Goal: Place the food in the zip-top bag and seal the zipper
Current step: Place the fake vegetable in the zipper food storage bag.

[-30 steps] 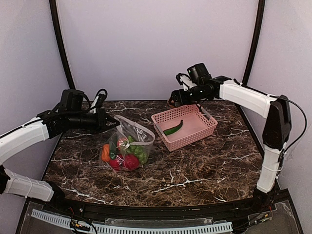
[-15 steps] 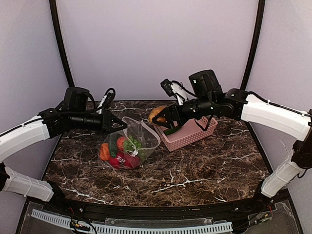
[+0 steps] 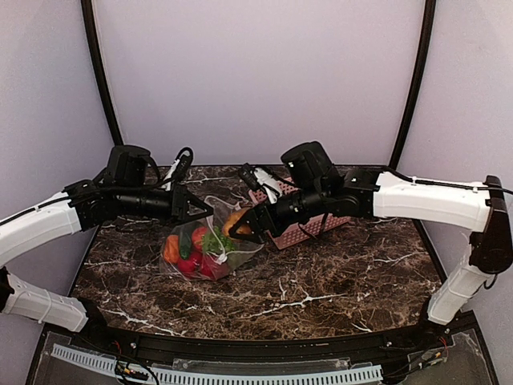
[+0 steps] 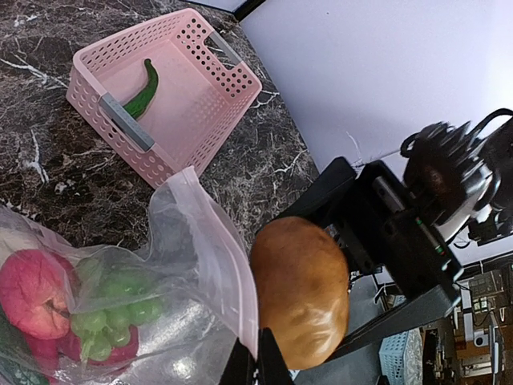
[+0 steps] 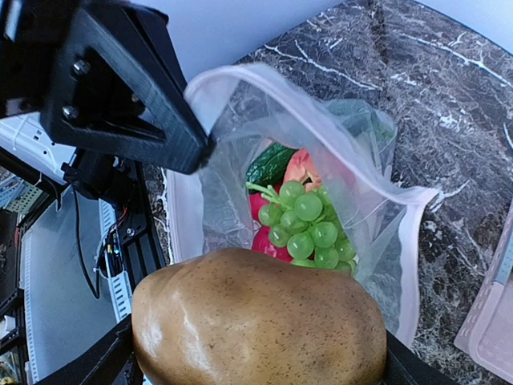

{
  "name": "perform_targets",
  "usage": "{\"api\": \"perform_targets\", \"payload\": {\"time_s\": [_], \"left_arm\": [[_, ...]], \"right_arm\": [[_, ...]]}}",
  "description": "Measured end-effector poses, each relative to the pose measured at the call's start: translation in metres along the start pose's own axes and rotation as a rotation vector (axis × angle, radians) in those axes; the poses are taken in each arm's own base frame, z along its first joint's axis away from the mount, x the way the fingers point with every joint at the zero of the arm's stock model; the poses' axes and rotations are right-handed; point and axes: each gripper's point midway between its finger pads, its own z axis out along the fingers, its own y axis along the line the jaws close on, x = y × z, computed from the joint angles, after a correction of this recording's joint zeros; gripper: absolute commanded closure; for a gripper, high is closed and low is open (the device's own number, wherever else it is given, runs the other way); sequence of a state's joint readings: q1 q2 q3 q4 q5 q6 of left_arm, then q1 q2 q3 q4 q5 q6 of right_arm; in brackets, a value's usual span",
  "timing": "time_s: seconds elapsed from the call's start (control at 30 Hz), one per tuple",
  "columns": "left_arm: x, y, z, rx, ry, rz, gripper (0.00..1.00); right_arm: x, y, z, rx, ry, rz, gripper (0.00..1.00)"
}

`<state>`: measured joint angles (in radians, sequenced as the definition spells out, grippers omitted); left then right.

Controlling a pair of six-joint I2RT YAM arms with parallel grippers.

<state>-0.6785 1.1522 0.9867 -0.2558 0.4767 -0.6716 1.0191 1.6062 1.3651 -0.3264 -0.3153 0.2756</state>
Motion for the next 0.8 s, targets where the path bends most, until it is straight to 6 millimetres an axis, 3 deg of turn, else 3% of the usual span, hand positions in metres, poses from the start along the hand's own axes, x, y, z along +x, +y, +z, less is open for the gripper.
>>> {"api": "perform_targets", "payload": {"time_s": [0.27, 0.57, 0.8], "left_arm": [[-0.002, -0.005, -0.006, 0.008, -0.018, 0.0, 0.99], [-0.002, -0.005, -0.006, 0.008, -0.018, 0.001, 0.99], [-0.002, -0.005, -0.006, 0.008, -0.018, 0.001, 0.99]], "right_arm": [[0.023, -0.014, 0.039, 0.032, 0.085, 0.08, 0.27], [0.009, -0.022, 0.058, 0.07, 0.081, 0.116, 0.23], [0.019, -0.015, 0.074, 0.07, 0.113, 0.088, 0.22]]}}
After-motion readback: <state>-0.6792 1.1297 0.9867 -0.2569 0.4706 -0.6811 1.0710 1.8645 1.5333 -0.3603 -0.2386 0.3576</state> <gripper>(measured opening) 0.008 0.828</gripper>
